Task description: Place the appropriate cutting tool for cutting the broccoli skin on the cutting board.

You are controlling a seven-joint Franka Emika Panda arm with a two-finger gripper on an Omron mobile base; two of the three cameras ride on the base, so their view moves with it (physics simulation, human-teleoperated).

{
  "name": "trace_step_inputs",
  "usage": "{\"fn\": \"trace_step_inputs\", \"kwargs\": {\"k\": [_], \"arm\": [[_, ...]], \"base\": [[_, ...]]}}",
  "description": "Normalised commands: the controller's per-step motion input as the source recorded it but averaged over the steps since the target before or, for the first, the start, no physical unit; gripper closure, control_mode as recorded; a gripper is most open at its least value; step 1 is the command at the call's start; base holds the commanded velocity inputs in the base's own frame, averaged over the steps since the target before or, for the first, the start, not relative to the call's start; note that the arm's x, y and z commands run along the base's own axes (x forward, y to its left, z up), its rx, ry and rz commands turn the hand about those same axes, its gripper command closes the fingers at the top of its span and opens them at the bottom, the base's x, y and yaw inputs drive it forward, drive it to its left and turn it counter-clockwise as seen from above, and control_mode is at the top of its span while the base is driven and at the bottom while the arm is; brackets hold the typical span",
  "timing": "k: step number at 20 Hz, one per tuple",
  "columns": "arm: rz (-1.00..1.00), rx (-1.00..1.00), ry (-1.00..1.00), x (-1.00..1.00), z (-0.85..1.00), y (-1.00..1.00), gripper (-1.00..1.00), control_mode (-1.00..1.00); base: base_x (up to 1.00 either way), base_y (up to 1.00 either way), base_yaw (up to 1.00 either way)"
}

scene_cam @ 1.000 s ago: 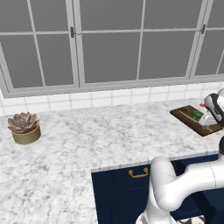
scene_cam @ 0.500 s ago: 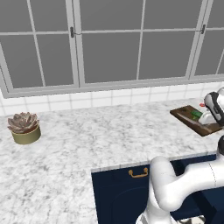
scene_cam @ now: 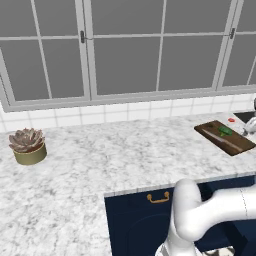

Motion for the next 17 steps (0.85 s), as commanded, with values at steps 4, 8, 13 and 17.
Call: {"fn": "trace_step_inputs", "kwargs": {"k": [4,8,13,17], "arm": [[-0.16,-0.13,-0.33,-1.0,0.3,0.59,-1.0,-1.0],[-0.2,-0.11,-0.1,-1.0,0.25,0.69,-1.0,-1.0],[-0.15,-0.02,0.0,-1.0,0.34,0.46,-1.0,-1.0],[-0.12,-0.01,0.0,-1.0,0.36,0.14,-1.0,-1.0]], "base": [[0.0,0.0,0.0],[0.0,0.0,0.0],[0.0,0.0,0.0],[0.0,0.0,0.0]]}}
